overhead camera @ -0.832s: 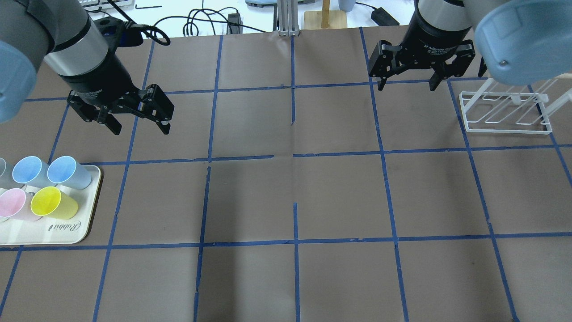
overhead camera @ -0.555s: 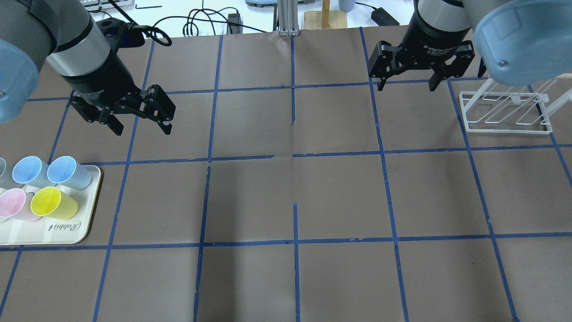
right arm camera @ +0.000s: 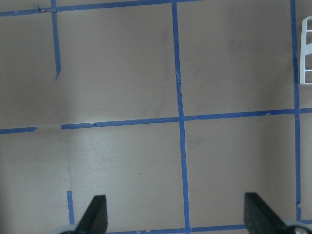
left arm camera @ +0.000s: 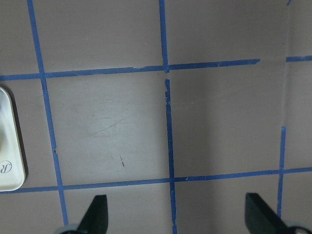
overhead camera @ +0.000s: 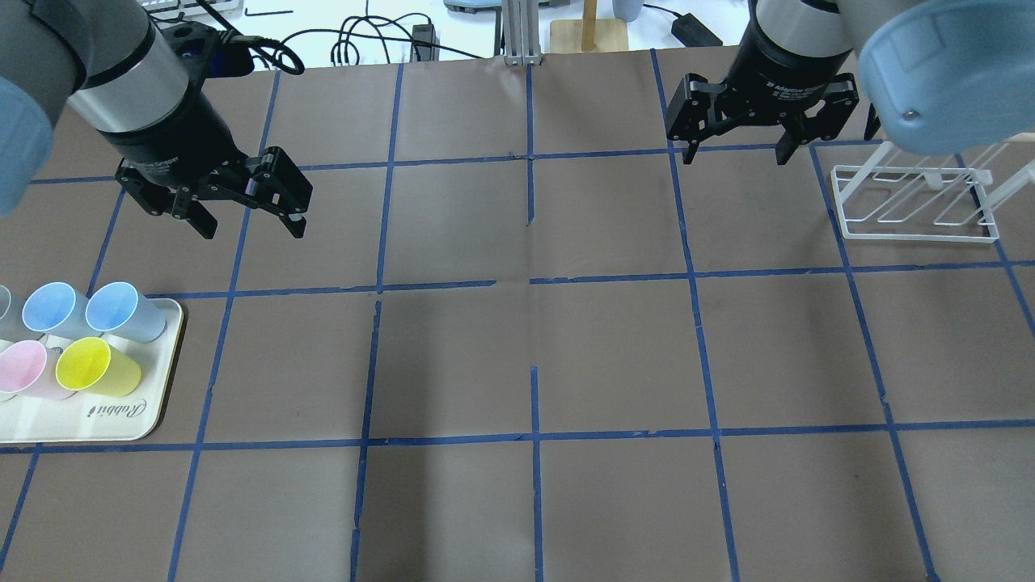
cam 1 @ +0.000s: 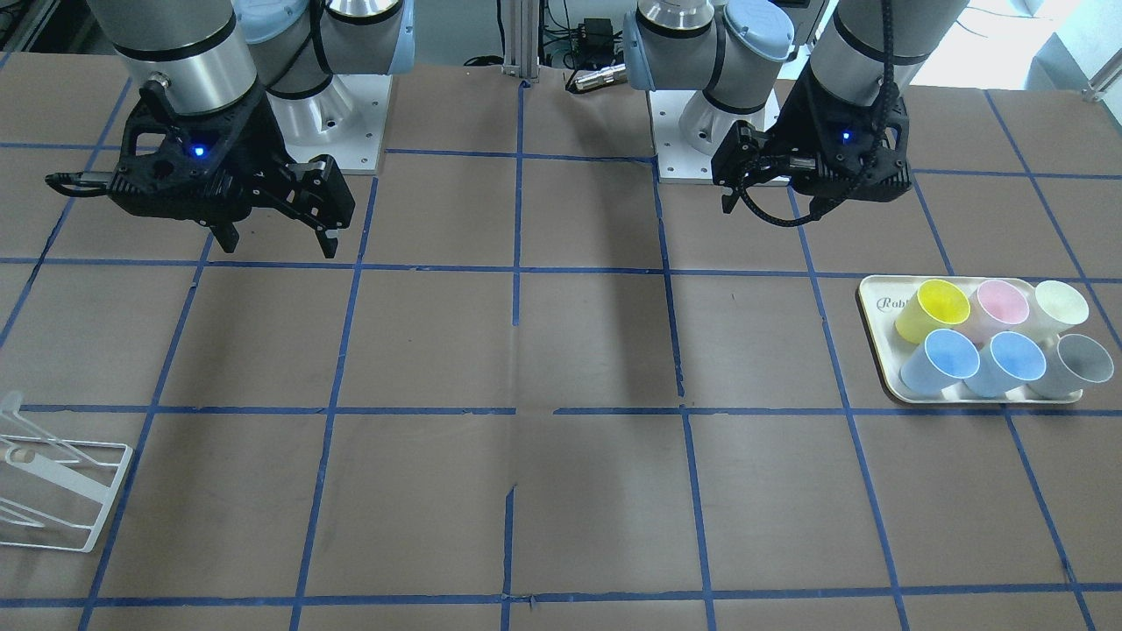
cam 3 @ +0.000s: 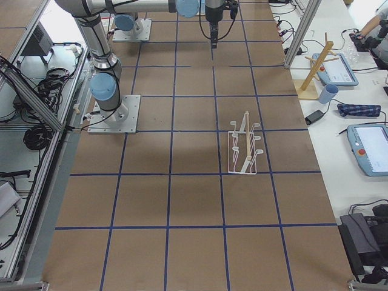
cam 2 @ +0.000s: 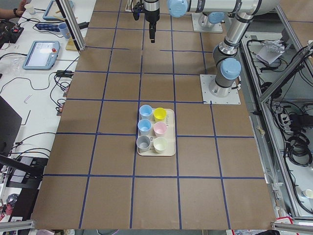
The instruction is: Transfer IKEA cup to right arm and place on rack
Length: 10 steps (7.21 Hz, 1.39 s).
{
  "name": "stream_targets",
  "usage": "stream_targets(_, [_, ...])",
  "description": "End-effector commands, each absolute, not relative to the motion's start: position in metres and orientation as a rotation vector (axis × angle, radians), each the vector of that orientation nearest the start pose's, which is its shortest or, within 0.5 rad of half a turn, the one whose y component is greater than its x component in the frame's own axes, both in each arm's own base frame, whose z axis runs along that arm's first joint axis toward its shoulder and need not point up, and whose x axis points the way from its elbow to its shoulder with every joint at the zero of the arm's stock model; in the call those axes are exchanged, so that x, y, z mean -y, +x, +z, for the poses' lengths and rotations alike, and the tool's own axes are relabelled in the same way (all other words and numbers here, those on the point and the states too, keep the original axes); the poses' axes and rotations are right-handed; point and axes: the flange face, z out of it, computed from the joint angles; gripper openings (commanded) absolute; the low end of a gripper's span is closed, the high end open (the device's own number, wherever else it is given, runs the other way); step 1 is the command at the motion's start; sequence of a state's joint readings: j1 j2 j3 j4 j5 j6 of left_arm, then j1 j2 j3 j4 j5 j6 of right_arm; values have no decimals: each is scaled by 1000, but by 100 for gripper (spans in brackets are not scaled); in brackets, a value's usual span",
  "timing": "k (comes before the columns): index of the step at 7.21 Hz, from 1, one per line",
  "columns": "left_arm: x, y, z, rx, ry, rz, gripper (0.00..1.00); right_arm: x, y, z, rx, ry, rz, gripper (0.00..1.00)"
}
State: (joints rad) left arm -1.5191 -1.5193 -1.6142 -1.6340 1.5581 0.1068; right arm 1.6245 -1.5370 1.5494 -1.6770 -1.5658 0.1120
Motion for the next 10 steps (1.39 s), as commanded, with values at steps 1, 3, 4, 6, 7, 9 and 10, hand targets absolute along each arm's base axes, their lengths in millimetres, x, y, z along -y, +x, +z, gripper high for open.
stream_targets(1, [473,-96,482,-3122,64,94,100,508,161,491,-3125,91,-141,100])
stream_targets(3, [487,-41,473,-3081,51,119,100,507,161,490,-3127,89,-138,100])
stream_targets(4, [493,-10,464,-3092,16,145,100,508,159,490,-3130,94,-139,100])
stream_targets(6, [501,60,446,-3102,162,138,100,508,160,491,-3126,93,-143,100])
stream_targets(7, [504,92,433,-3102,253,132,100,509,160,490,-3125,93,-141,100])
stream_targets(9, [512,142,395,-3048,544,73,100,509,157,493,-3125,100,-145,100])
stream_targets(10, [508,170,375,-3049,585,81,100,508,160,492,-3123,93,-143,100])
